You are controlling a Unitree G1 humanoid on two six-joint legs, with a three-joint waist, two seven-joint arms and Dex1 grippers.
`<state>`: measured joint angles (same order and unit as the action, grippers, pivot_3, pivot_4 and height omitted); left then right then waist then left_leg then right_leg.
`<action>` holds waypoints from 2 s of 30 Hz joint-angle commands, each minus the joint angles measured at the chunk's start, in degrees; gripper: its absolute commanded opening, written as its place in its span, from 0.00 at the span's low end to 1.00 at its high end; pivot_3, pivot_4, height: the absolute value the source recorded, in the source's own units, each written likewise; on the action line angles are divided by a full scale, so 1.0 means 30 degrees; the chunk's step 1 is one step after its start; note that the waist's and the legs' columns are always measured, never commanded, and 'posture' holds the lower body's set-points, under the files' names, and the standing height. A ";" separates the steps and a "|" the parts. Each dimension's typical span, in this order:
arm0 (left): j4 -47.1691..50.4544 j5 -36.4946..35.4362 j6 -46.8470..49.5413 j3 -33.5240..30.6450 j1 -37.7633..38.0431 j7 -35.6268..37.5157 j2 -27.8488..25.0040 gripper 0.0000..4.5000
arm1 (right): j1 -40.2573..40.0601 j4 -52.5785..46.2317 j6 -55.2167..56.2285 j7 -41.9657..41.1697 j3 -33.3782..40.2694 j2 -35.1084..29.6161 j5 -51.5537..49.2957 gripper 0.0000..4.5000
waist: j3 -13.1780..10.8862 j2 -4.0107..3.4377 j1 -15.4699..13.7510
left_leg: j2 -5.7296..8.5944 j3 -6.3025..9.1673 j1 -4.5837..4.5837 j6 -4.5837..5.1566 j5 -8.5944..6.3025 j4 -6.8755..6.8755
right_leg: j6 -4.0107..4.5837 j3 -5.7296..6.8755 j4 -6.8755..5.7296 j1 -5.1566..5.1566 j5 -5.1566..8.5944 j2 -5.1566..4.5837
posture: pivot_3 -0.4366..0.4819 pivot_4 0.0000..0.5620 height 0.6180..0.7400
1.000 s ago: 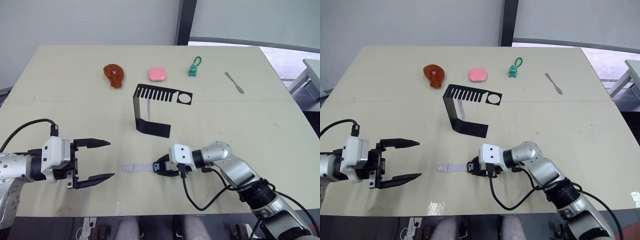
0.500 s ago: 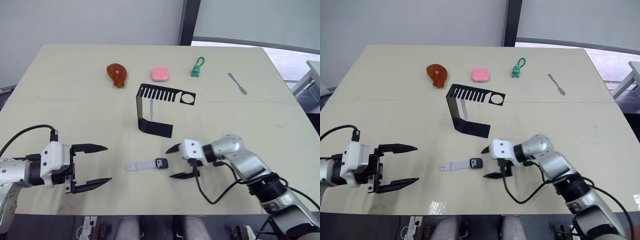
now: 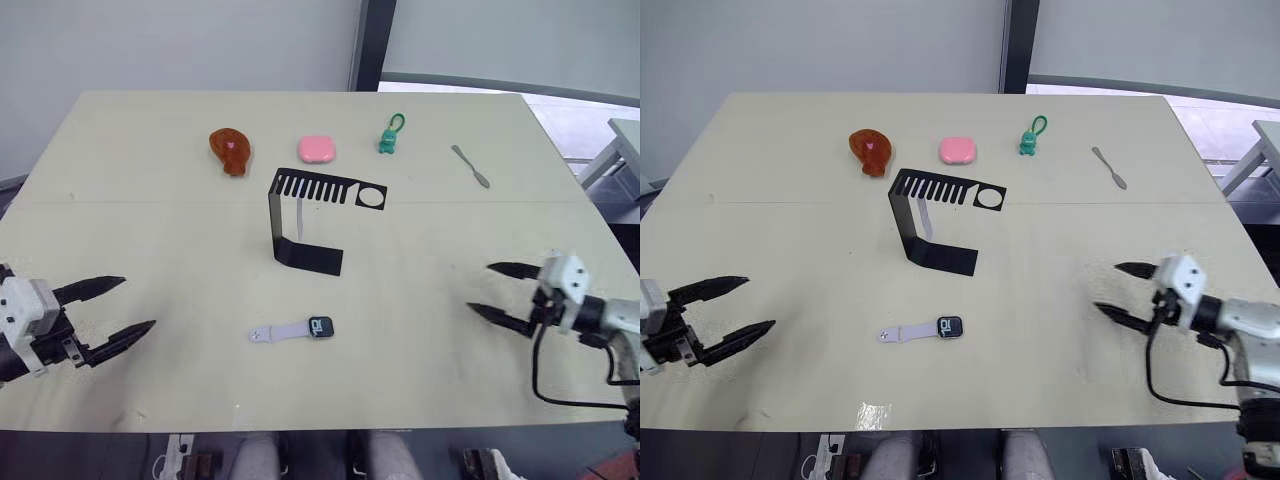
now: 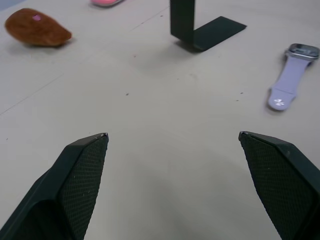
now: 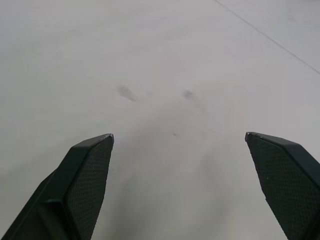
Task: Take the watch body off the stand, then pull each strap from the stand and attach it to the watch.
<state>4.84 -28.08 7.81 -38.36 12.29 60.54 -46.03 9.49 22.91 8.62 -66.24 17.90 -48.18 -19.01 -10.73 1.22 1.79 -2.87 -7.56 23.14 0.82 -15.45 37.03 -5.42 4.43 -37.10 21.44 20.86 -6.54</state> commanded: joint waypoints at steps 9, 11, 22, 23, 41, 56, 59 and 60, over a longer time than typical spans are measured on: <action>0.0972 0.0080 -0.0782 0.0700 -0.0789 -0.1550 0.0401 1.00 | -0.0171 -0.3522 -0.1529 0.1167 -0.0306 0.1643 -0.1870 0.99 | 0.0002 0.0000 0.0097 | -0.0017 -0.0021 -0.0009 -0.0008 0.0000 -0.0004 | -0.0002 -0.0011 -0.0009 0.0003 -0.0001 0.0002 | 0.48 0.27 1.00; 0.1968 -0.0255 -0.0232 0.1056 -0.1072 -0.2271 0.0752 1.00 | 0.0905 -0.4805 -0.3278 0.1559 -0.1233 0.2428 -0.2342 0.99 | 0.0000 -0.0003 0.0122 | -0.0019 -0.0020 -0.0010 -0.0010 0.0001 0.0004 | -0.0002 -0.0017 -0.0033 0.0008 -0.0002 0.0001 | 0.48 0.27 1.00; 0.9093 -0.0462 0.2595 0.3861 -0.0742 -0.7320 0.3912 1.00 | 0.6656 -0.4501 -0.5409 0.3556 -0.6956 0.7831 0.0021 0.23 | 0.0002 -0.0001 -0.0001 | -0.0008 -0.0003 0.0002 -0.0025 -0.0005 0.0029 | -0.0002 -0.0019 -0.0147 0.0023 -0.0002 -0.0004 | 0.48 0.27 1.00; 0.9349 -0.0174 0.2527 0.4129 -0.0679 -0.7768 0.4203 1.00 | 0.7093 -0.3915 -0.5232 0.3611 -0.7395 0.8334 0.0374 0.13 | 0.0002 -0.0001 0.0001 | 0.0000 -0.0007 0.0001 -0.0023 -0.0004 0.0028 | -0.0002 -0.0023 -0.0148 0.0025 -0.0002 -0.0005 | 0.48 0.27 1.00; 1.2019 0.3525 0.4491 1.1349 -0.3088 -1.3579 0.7832 1.00 | 1.0912 0.6014 -0.0109 0.3119 -0.8830 1.1653 0.3675 0.01 | 0.0005 0.0003 -0.0009 | 0.0007 -0.0003 0.0004 -0.0021 0.0000 0.0049 | -0.0002 -0.0020 -0.0181 0.0022 -0.0002 0.0003 | 0.48 0.27 1.00; 0.9072 0.8062 0.4945 1.5508 -0.6495 -1.7098 1.1442 0.89 | 1.1280 0.7108 0.0006 0.2432 -0.9015 1.2110 0.4003 0.00 | 0.0014 0.0013 -0.0002 | -0.0012 -0.0006 -0.0004 -0.0033 0.0007 0.0061 | -0.0002 -0.0019 -0.0182 0.0016 -0.0002 0.0022 | 0.48 0.27 1.00; 0.8273 0.8569 0.4918 1.5834 -0.7217 -1.7476 1.2059 0.89 | 1.1302 0.7098 -0.0055 0.2366 -0.9041 1.2149 0.4054 0.00 | 0.0014 0.0013 -0.0002 | -0.0014 -0.0006 -0.0003 -0.0033 0.0007 0.0058 | -0.0003 -0.0016 -0.0181 0.0015 -0.0002 0.0022 | 0.48 0.27 1.00; 0.8023 0.8604 0.4914 1.5918 -0.7418 -1.7487 1.2253 0.89 | 1.1325 0.7113 -0.0077 0.2364 -0.9047 1.2162 0.4072 0.00 | 0.0014 0.0013 -0.0005 | -0.0014 -0.0005 -0.0003 -0.0033 0.0007 0.0059 | -0.0002 -0.0014 -0.0182 0.0015 -0.0002 0.0021 | 0.48 0.27 1.00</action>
<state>28.53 -3.09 23.21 8.51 -9.22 8.73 -9.82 43.61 43.52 8.73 -58.33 -8.60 -12.27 -7.66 -10.69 1.26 1.77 -2.92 -7.57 23.13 0.72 -15.43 37.20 -5.42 4.39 -37.65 21.48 20.85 -6.48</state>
